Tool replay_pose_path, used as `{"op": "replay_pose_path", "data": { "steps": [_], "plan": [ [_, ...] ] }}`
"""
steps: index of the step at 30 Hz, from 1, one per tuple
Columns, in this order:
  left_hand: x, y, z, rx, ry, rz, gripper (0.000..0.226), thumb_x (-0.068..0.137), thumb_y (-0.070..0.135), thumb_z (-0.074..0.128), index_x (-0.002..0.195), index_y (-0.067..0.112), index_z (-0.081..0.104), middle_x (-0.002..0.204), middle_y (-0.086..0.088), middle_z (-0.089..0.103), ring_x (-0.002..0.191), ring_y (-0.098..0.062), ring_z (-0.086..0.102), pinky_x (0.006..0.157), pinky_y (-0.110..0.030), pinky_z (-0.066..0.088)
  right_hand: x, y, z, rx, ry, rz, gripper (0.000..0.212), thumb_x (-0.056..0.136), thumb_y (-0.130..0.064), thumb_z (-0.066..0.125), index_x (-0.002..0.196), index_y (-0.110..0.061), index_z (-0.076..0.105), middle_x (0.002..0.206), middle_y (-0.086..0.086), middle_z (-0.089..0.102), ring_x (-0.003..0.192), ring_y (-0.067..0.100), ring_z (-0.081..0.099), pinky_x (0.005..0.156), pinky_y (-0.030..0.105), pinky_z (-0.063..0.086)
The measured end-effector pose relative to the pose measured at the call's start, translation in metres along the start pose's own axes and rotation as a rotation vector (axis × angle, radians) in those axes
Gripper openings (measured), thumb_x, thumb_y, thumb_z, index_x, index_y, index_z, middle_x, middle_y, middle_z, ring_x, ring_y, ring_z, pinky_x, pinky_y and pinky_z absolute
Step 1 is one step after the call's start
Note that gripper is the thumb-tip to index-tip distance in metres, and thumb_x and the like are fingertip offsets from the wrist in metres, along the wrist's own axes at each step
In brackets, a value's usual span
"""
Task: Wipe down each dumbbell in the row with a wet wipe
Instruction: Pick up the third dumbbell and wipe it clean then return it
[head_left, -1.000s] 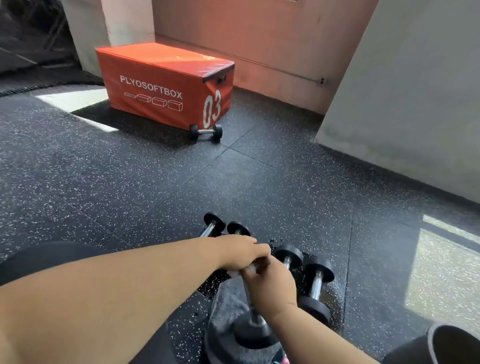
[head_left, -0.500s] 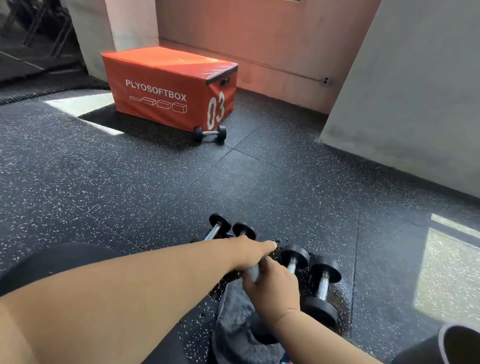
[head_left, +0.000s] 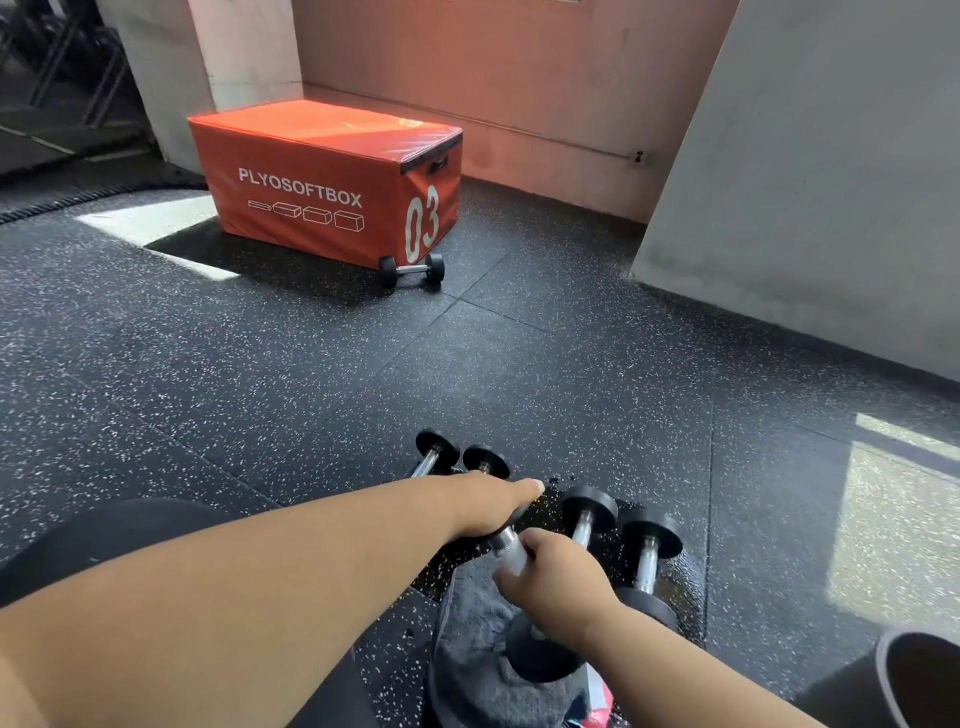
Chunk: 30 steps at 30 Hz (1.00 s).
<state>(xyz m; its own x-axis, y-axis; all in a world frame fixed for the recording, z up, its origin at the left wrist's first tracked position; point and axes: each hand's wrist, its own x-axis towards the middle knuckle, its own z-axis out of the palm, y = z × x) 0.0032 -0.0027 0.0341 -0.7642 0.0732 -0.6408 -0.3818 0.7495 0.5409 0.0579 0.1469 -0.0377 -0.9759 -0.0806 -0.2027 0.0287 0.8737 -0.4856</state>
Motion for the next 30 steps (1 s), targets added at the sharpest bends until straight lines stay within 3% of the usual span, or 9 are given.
{"op": "replay_pose_path", "data": {
  "steps": [2, 4, 10, 12, 14, 17, 22, 27, 30],
  "plan": [
    [-0.001, 0.001, 0.0, -0.01, 0.003, -0.001, 0.081, 0.093, 0.083, 0.045, 0.129, 0.013, 0.067, 0.131, -0.013, 0.066, 0.117, -0.032, 0.062, 0.112, -0.045, 0.043, -0.004, -0.003, 0.003, -0.122, 0.051, -0.009, 0.025, 0.091, -0.043, 0.049, 0.077, -0.023, 0.045, 0.07, -0.001, 0.059, 0.063, 0.019, 0.053, 0.062, 0.035, 0.046],
    [0.0, 0.002, 0.002, -0.004, 0.01, -0.003, 0.085, 0.092, 0.084, 0.044, 0.132, 0.012, 0.066, 0.128, -0.011, 0.067, 0.116, -0.03, 0.062, 0.11, -0.044, 0.043, -0.007, -0.006, 0.008, -0.157, 0.074, -0.013, 0.022, 0.093, -0.04, 0.049, 0.078, -0.025, 0.041, 0.074, -0.001, 0.058, 0.067, 0.024, 0.053, 0.063, 0.037, 0.044],
    [0.012, -0.005, 0.004, 0.026, 0.028, 0.012, 0.126, 0.06, 0.101, 0.047, 0.153, 0.016, 0.054, 0.145, -0.012, 0.065, 0.132, -0.035, 0.06, 0.118, -0.052, 0.038, 0.005, -0.017, 0.005, 0.147, 0.05, -0.033, 0.022, 0.094, -0.04, 0.061, 0.112, -0.026, 0.062, 0.096, -0.003, 0.073, 0.085, 0.02, 0.068, 0.071, 0.035, 0.05],
    [0.009, -0.006, 0.002, 0.058, -0.004, 0.05, 0.117, 0.064, 0.1, 0.05, 0.152, 0.021, 0.055, 0.141, -0.009, 0.067, 0.129, -0.033, 0.061, 0.114, -0.046, 0.039, 0.008, -0.015, 0.003, 0.213, 0.003, -0.046, 0.022, 0.091, -0.036, 0.065, 0.11, -0.025, 0.064, 0.091, -0.003, 0.074, 0.077, 0.015, 0.066, 0.071, 0.035, 0.054],
    [0.003, -0.004, -0.001, 0.073, -0.043, 0.091, 0.104, 0.079, 0.092, 0.055, 0.161, 0.028, 0.044, 0.157, -0.008, 0.053, 0.139, -0.032, 0.053, 0.109, -0.041, 0.036, 0.01, -0.008, -0.002, 0.276, -0.083, -0.037, 0.016, 0.089, -0.036, 0.068, 0.097, -0.022, 0.064, 0.076, -0.003, 0.07, 0.058, 0.009, 0.056, 0.06, 0.03, 0.048],
    [0.0, -0.004, -0.007, 0.098, -0.08, 0.155, 0.092, 0.091, 0.08, 0.059, 0.165, 0.031, 0.038, 0.166, -0.009, 0.043, 0.146, -0.031, 0.046, 0.104, -0.039, 0.032, 0.011, 0.007, -0.014, 0.335, -0.271, -0.017, 0.024, 0.087, -0.034, 0.08, 0.082, -0.021, 0.061, 0.066, -0.008, 0.062, 0.053, 0.002, 0.052, 0.056, 0.022, 0.044],
    [0.0, -0.009, -0.017, 0.192, -0.114, 0.219, 0.092, 0.089, 0.081, 0.06, 0.165, 0.037, 0.038, 0.173, -0.004, 0.035, 0.158, -0.03, 0.031, 0.122, -0.047, 0.022, 0.006, 0.028, -0.018, 0.348, -0.546, 0.02, 0.024, 0.081, -0.036, 0.085, 0.09, -0.019, 0.07, 0.082, -0.006, 0.074, 0.075, 0.009, 0.07, 0.085, 0.035, 0.058],
    [0.0, -0.007, -0.019, 0.255, -0.131, 0.286, 0.093, 0.086, 0.083, 0.062, 0.165, 0.04, 0.037, 0.172, 0.0, 0.036, 0.158, -0.027, 0.032, 0.122, -0.045, 0.022, 0.006, 0.03, -0.018, 0.512, -0.544, 0.033, 0.034, 0.08, -0.033, 0.088, 0.099, -0.01, 0.072, 0.089, 0.001, 0.075, 0.085, 0.018, 0.072, 0.095, 0.045, 0.058],
    [-0.004, -0.005, -0.021, 0.257, -0.156, 0.328, 0.084, 0.091, 0.071, 0.067, 0.165, 0.042, 0.038, 0.171, 0.002, 0.039, 0.155, -0.023, 0.036, 0.113, -0.036, 0.026, 0.007, 0.02, -0.014, 0.728, -0.443, 0.035, 0.03, 0.083, -0.031, 0.089, 0.101, -0.013, 0.073, 0.086, -0.002, 0.072, 0.085, 0.017, 0.067, 0.091, 0.038, 0.056]
  ]
}}
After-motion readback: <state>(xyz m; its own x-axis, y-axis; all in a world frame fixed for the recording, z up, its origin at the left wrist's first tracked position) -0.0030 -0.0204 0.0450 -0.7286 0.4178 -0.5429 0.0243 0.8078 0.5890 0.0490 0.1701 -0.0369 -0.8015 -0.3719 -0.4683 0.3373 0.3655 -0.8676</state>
